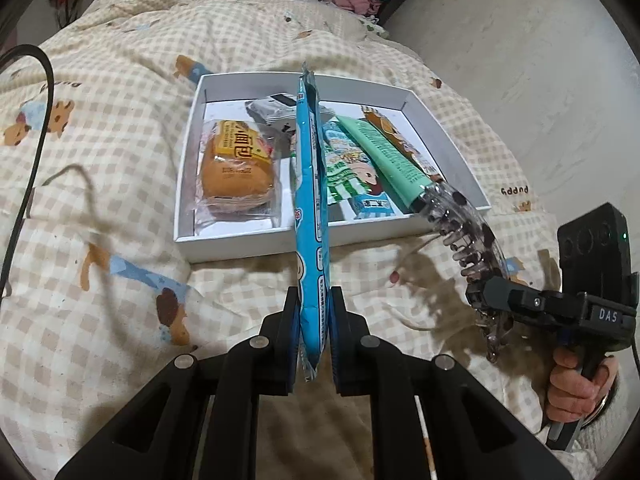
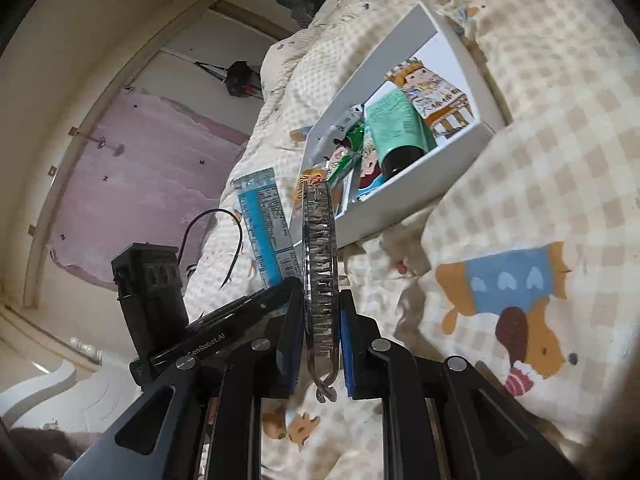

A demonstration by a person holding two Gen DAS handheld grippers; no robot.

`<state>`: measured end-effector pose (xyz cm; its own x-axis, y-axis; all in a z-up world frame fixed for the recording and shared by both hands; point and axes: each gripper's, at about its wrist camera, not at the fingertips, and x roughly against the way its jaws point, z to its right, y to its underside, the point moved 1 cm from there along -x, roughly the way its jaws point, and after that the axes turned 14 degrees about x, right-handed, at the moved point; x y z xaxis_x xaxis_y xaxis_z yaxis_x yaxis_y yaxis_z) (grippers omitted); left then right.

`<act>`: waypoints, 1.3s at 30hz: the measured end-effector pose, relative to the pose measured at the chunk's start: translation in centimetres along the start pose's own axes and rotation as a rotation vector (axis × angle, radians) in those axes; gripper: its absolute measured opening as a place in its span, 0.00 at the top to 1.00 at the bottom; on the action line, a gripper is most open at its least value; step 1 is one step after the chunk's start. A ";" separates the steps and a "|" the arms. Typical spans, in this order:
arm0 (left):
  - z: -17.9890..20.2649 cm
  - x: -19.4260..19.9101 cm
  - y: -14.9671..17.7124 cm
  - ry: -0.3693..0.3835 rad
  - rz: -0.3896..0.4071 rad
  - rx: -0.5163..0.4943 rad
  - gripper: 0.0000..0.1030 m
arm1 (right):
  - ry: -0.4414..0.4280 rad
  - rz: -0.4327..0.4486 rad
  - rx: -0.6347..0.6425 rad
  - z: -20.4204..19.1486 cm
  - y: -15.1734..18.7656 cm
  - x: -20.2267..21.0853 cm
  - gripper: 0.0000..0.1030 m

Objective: Organize objects
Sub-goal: 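Carry the blue stick with the left gripper while the right gripper carries the clip over the tray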

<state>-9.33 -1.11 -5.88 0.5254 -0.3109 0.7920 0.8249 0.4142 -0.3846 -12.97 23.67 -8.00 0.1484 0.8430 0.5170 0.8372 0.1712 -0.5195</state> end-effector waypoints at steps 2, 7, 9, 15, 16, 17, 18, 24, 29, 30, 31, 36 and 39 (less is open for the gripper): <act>-0.1 0.2 -0.1 0.000 0.009 0.005 0.87 | 0.005 -0.001 0.006 0.0 0.0 -0.2 0.83; 0.1 1.2 -0.3 0.019 0.038 0.003 0.87 | 0.031 -0.003 0.003 -0.1 0.1 -0.2 0.83; 0.3 1.8 -0.7 0.024 0.049 0.003 0.87 | 0.029 -0.013 0.003 -0.5 -0.2 -0.2 0.83; 1.7 5.1 -3.3 0.044 0.124 -0.036 0.87 | -0.031 0.033 0.097 -3.6 -4.4 0.4 0.83; 2.1 5.6 -3.9 0.046 0.143 -0.043 0.87 | -0.037 0.050 0.121 -4.3 -5.3 0.6 0.83; 2.6 6.4 -4.7 0.054 0.170 -0.051 0.87 | -0.047 0.076 0.152 -5.1 -6.5 0.8 0.83; 2.8 6.9 -5.3 0.062 0.187 -0.052 0.87 | -0.057 0.098 0.172 -5.7 -7.4 0.9 0.83; 4.9 9.2 -10.0 0.133 0.279 -0.052 0.87 | -0.146 0.245 0.253 -8.1 -12.6 1.2 0.83; 5.4 9.8 -13.1 0.314 0.290 -0.023 0.87 | -0.191 0.335 0.254 -6.8 -14.9 1.5 0.83; 5.0 9.5 -13.5 0.329 0.300 -0.016 0.87 | -0.176 0.347 0.262 -6.3 -14.9 1.4 0.83; 4.6 9.0 -13.7 0.341 0.313 -0.005 0.87 | -0.156 0.355 0.267 -5.8 -14.7 1.3 0.83; 1.2 5.4 -12.3 0.364 0.367 0.107 0.87 | -0.107 0.331 0.152 -1.1 -12.7 -0.8 0.83; 0.0 2.1 -11.8 0.324 0.262 0.167 0.87 | -0.067 0.280 0.098 0.9 -11.9 -2.1 0.83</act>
<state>-17.97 -6.65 0.36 0.7723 -0.4181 0.4784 0.6243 0.6389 -0.4495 -23.72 20.36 -3.49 0.3284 0.8955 0.3005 0.7132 -0.0265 -0.7005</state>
